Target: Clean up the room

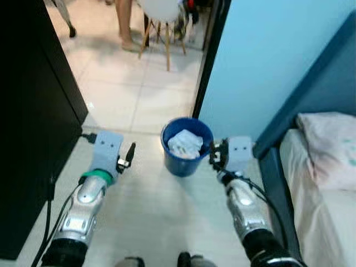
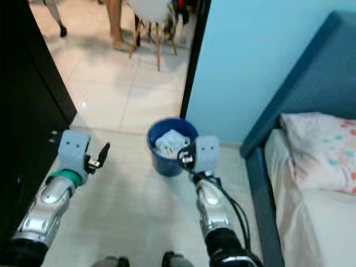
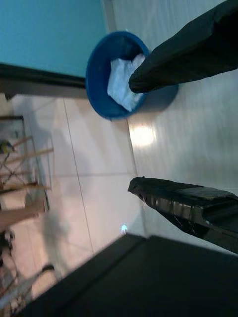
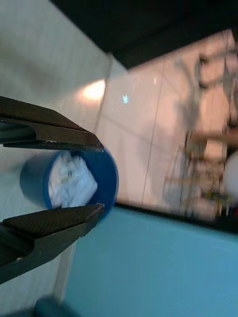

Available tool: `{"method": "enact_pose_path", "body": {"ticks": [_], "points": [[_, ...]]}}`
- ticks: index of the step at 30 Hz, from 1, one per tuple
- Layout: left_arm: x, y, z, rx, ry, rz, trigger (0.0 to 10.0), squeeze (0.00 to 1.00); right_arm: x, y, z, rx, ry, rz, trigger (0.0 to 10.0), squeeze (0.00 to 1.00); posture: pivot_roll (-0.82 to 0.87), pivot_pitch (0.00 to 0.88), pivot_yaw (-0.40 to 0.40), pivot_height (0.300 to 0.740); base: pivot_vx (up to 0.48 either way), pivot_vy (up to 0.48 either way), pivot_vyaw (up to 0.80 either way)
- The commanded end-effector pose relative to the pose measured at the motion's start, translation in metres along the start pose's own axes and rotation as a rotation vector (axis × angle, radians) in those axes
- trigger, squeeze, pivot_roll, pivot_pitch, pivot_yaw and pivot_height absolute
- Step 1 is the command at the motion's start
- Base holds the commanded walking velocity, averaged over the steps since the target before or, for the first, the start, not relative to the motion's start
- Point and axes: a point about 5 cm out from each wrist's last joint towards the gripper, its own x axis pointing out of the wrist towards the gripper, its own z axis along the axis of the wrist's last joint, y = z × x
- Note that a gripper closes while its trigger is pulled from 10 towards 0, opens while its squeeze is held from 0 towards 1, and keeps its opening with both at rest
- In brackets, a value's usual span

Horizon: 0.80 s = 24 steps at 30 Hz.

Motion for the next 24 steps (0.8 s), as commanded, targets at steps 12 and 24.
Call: {"method": "enact_pose_path", "body": {"ticks": [12,24], "points": [[-0.0028,-0.0004,-0.0081,0.005,0.027,-0.002,10.0,0.0,-0.0009,-0.0003,-0.0038,-0.014,0.023,0.006,10.0,0.0,0.06,0.05,0.065,0.726,-0.293,0.0,0.0],[-0.0028,-0.0009,-0.0088,0.007,0.028,-0.004,10.0,0.0,-0.0011,-0.001,-0.0048,-0.018,0.029,0.006,10.0,0.0,0.05,0.048,0.064,0.726,-0.293,0.0,0.0]]}}
